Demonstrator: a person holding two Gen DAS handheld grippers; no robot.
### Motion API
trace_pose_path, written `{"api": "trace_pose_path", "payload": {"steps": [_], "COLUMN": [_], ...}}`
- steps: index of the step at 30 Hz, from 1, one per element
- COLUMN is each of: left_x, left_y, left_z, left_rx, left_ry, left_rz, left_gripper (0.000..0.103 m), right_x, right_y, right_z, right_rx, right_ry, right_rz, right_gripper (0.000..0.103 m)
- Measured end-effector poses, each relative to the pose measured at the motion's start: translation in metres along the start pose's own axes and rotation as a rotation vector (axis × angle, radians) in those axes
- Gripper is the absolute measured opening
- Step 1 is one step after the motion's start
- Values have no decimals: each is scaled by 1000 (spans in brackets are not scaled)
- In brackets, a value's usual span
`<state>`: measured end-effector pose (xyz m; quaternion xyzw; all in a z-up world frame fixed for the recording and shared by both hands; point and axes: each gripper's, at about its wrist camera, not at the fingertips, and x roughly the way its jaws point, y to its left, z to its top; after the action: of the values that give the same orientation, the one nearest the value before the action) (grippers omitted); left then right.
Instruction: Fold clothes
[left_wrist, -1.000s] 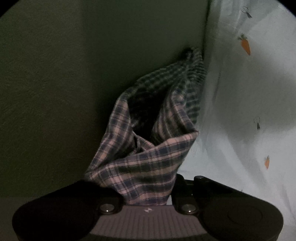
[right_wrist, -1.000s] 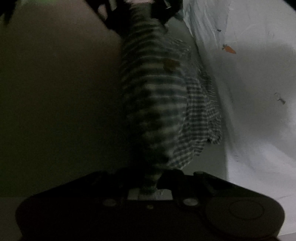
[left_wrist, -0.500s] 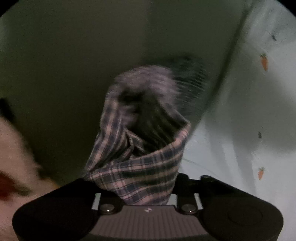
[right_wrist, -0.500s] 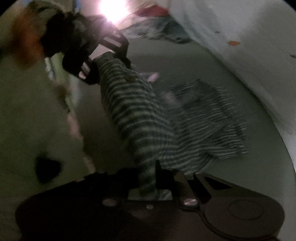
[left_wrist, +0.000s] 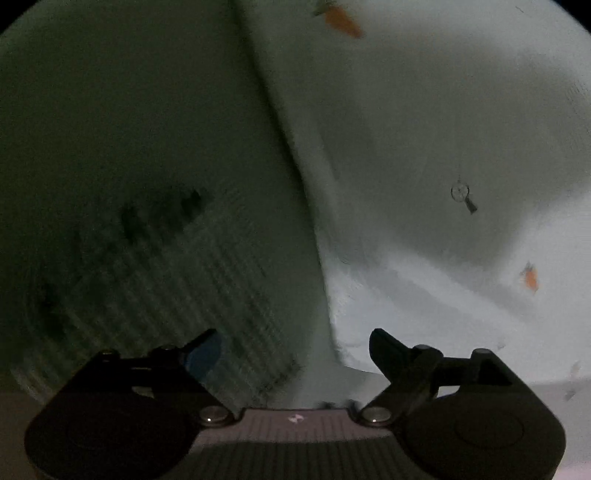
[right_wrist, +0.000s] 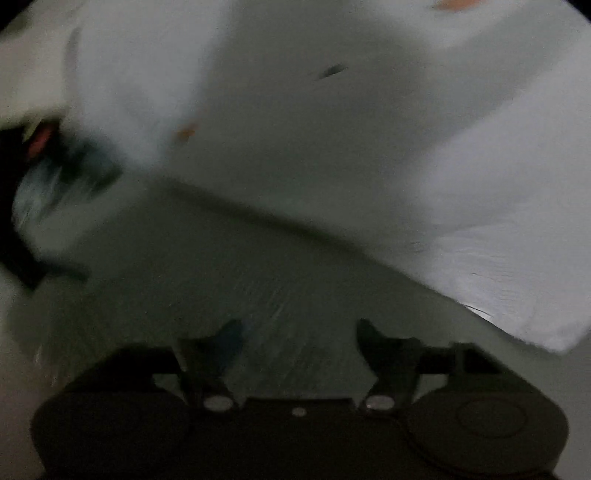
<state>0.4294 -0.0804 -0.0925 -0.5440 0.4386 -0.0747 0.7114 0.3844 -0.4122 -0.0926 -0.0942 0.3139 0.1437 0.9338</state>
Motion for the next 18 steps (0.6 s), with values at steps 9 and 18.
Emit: {"api": "trace_pose_path", "payload": {"steps": [9, 18], "left_x": [29, 64], "left_y": [-3, 2], "left_z": [-37, 7], "left_rx": [564, 596], "left_ry": [-15, -66], "left_rz": [432, 348], "left_gripper": [88, 89], "right_x": [2, 20], "right_y": [-34, -19], "right_z": [-113, -125], "right_rx": [1114, 1007], "right_ry": [71, 257], "right_rz": [293, 154], "right_gripper": [103, 94]}}
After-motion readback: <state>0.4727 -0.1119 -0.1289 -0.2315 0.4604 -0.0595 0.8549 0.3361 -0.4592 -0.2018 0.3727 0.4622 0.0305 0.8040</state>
